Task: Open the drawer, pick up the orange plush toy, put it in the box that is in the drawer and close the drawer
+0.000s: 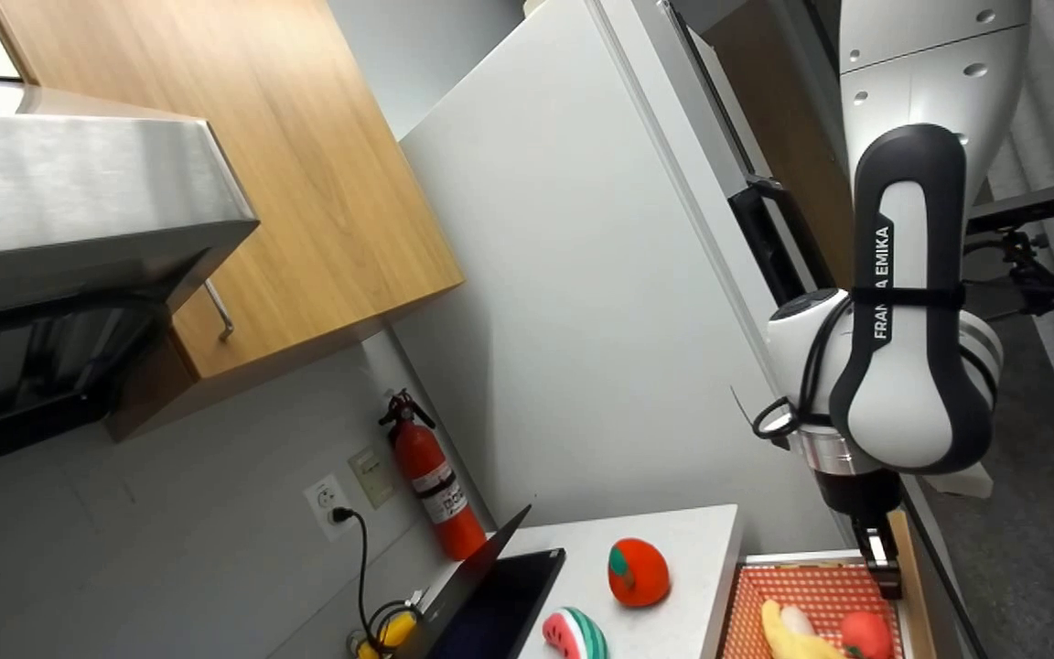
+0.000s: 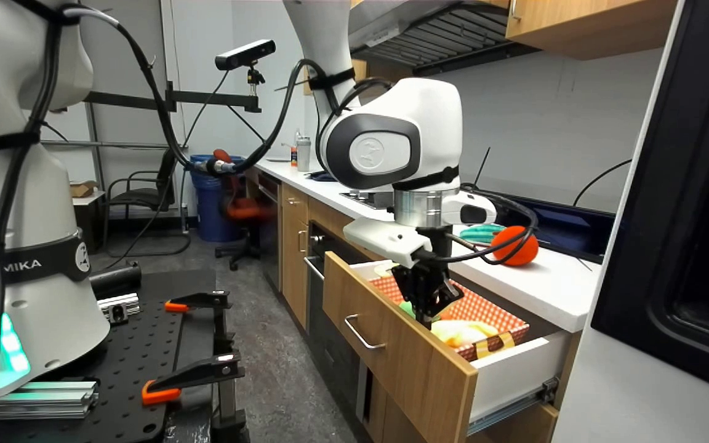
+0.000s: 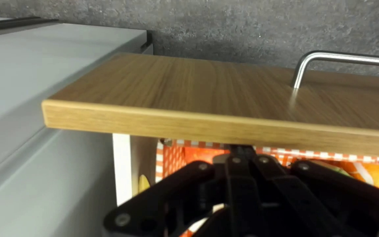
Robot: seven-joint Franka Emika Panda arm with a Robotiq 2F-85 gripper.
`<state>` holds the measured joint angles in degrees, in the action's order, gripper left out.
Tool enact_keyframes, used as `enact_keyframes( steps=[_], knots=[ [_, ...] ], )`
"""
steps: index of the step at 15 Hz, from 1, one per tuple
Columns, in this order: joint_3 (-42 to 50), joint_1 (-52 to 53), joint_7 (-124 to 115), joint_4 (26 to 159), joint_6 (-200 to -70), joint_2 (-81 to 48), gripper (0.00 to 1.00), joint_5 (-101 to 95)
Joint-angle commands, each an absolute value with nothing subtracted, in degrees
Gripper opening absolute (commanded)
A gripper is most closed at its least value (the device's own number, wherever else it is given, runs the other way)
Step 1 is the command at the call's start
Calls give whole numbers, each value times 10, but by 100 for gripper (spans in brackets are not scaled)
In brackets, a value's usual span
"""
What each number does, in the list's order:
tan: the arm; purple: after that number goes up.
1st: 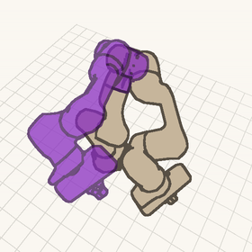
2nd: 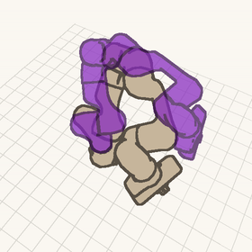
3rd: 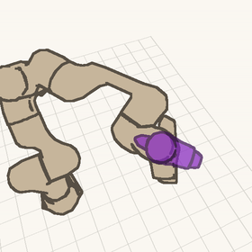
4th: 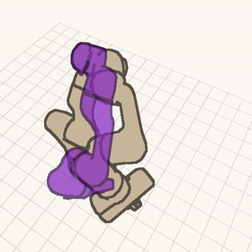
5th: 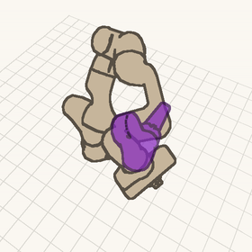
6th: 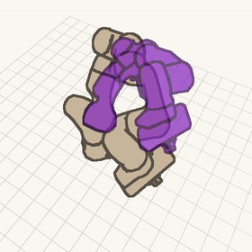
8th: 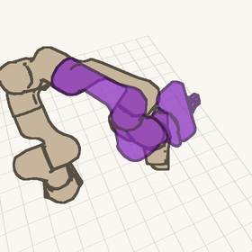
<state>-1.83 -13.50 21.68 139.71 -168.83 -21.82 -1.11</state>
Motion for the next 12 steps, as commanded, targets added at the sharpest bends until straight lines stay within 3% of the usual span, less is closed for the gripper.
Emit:
enact_keyframes(
  steps=[1,12],
  knots=[
    [28,-104,176,1444,-1662,-162,0,-49],
    [104,-70,113,1523,-1617,-79,0,-135]
  ],
)
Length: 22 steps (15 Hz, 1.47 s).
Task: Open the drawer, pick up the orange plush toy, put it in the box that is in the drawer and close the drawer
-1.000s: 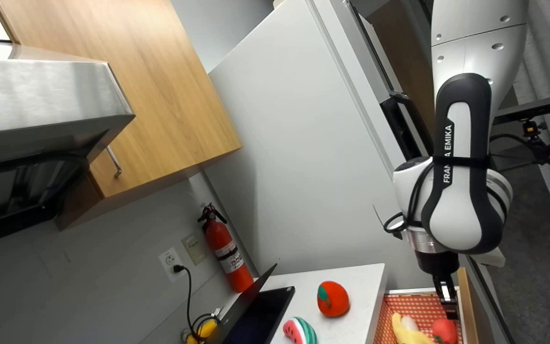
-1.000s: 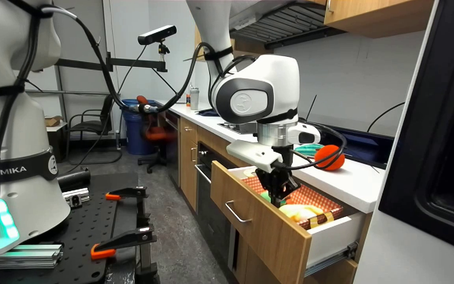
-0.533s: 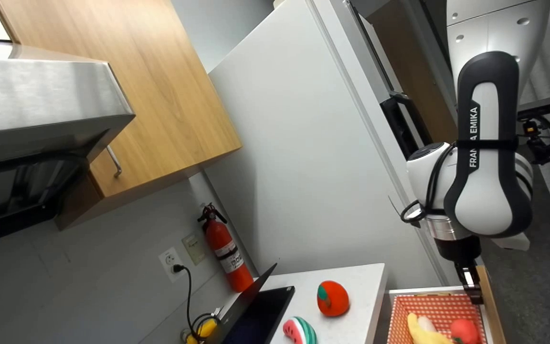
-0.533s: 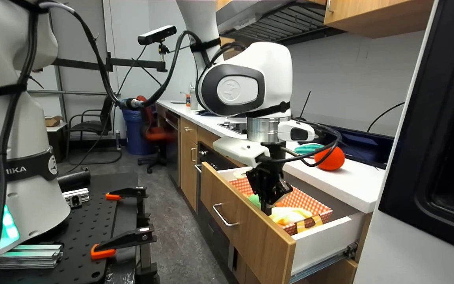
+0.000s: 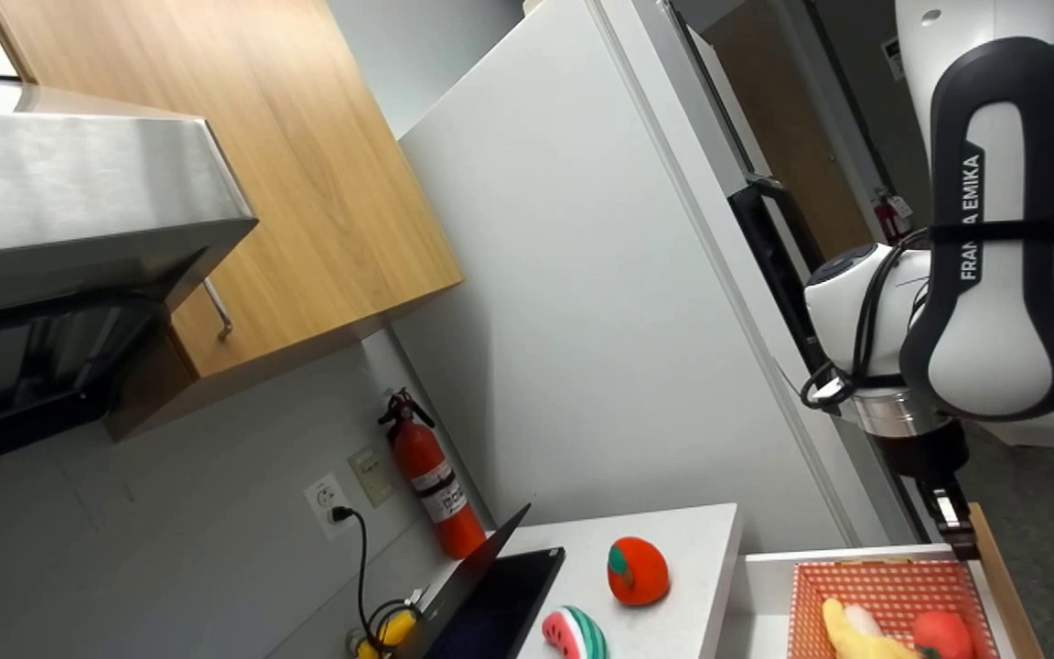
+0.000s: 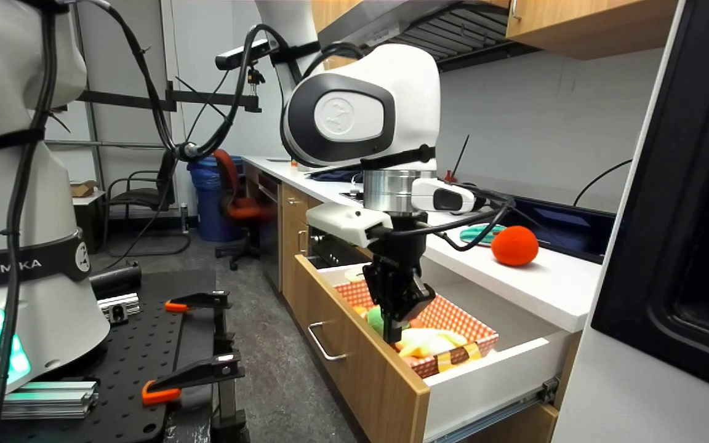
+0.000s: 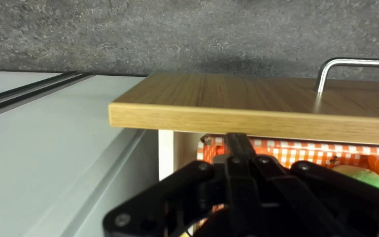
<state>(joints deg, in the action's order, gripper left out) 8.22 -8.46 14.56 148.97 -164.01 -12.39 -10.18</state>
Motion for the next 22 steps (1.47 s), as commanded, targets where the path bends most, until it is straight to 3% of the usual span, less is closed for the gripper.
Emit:
enact_keyframes(
  steps=[1,12,22],
  knots=[
    [106,-70,109,1529,-1614,-73,0,-142],
    [13,-45,145,1537,-1607,-16,0,-64],
    [-26,-16,185,1412,-1641,-82,0,-27]
  ],
)
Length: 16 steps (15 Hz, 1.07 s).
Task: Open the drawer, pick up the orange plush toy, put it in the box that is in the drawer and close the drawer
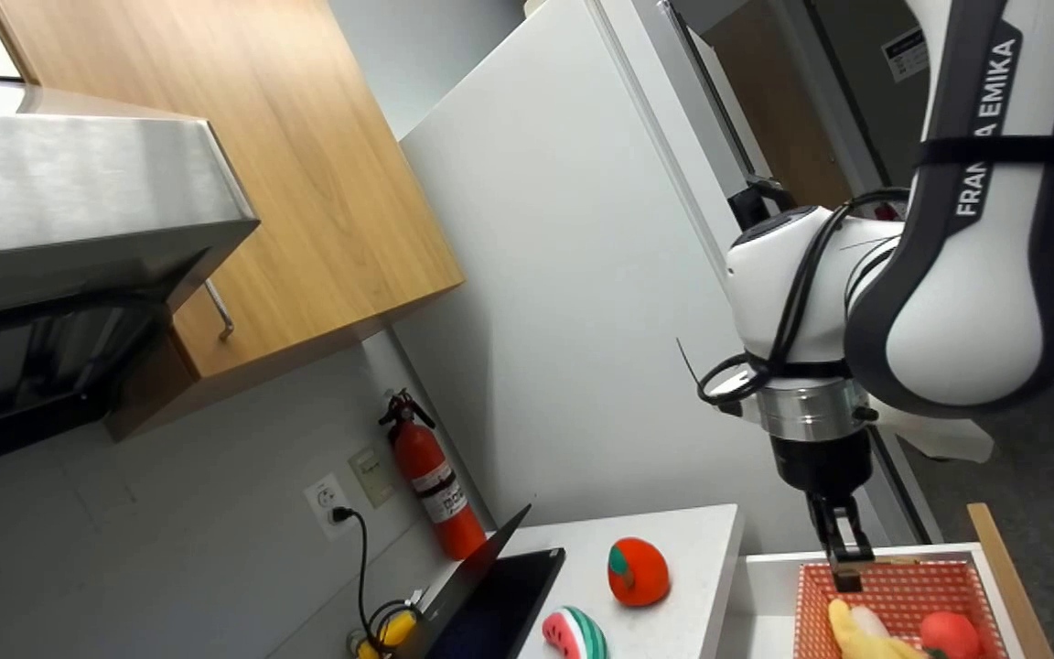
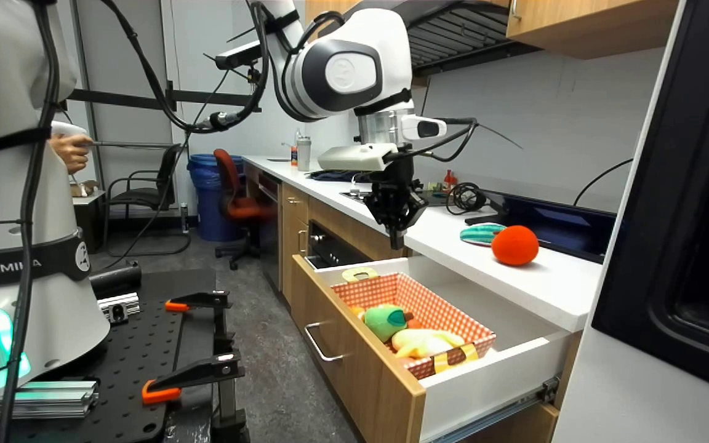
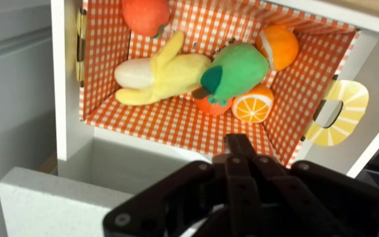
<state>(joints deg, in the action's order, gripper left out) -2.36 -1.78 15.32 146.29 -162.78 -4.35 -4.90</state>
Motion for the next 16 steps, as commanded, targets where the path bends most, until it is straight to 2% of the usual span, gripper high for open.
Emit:
enact_keyframes(
  steps=[1,10,16],
  knots=[
    [-29,-17,190,1392,-1642,-95,0,-23],
    [-55,-21,191,1222,-1647,-224,0,-36],
    [-57,-19,184,1164,-1669,-270,0,-52]
  ],
)
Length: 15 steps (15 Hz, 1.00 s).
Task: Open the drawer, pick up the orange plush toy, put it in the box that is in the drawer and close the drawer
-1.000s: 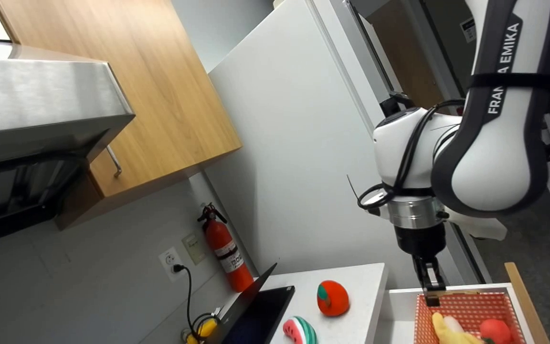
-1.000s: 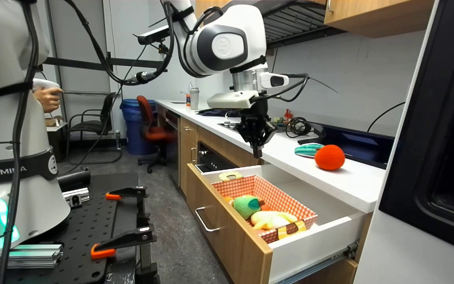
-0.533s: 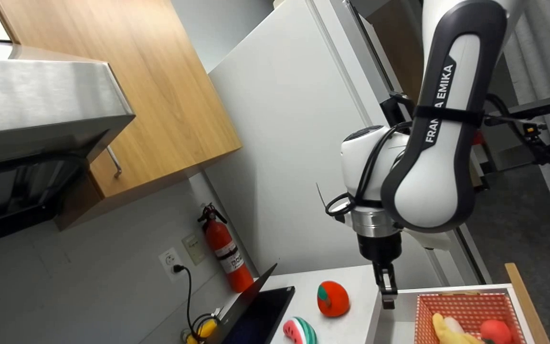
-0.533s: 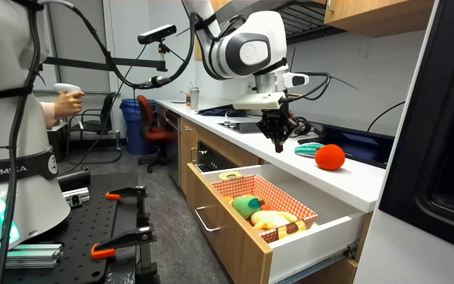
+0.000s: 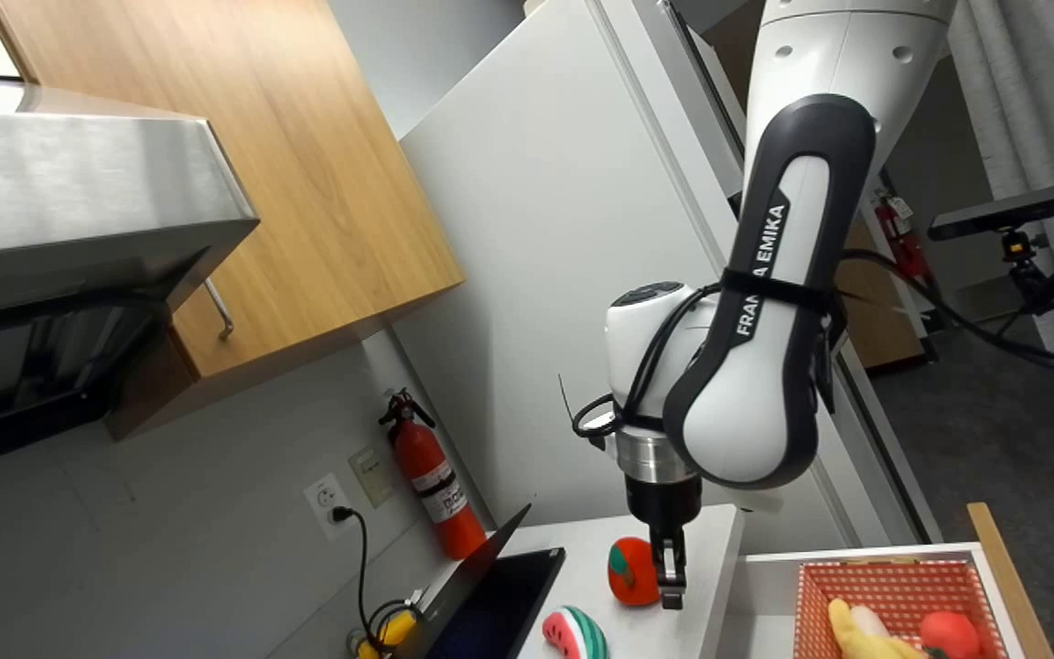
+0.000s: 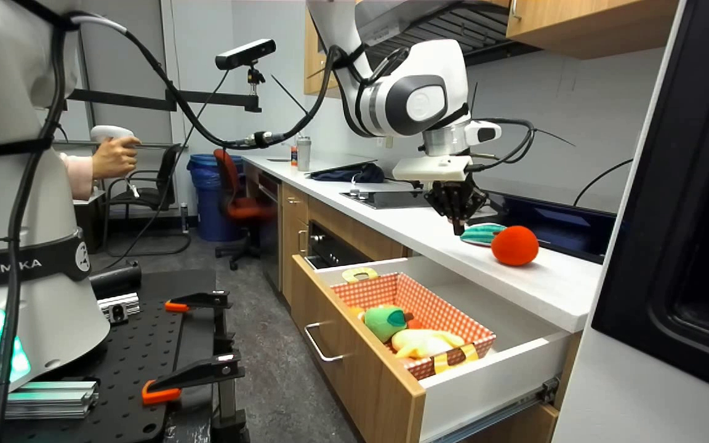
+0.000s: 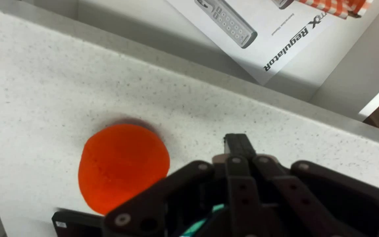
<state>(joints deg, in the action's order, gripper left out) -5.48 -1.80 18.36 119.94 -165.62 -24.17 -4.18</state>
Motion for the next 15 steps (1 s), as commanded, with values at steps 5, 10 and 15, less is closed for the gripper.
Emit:
enact_keyframes(
  steps=[5,10,15],
  knots=[
    [-48,-14,178,1142,-1680,-286,48,-71],
    [-42,-11,176,1131,-1682,-294,85,-85],
    [-33,-7,172,1127,-1685,-295,100,-96]
  ],
)
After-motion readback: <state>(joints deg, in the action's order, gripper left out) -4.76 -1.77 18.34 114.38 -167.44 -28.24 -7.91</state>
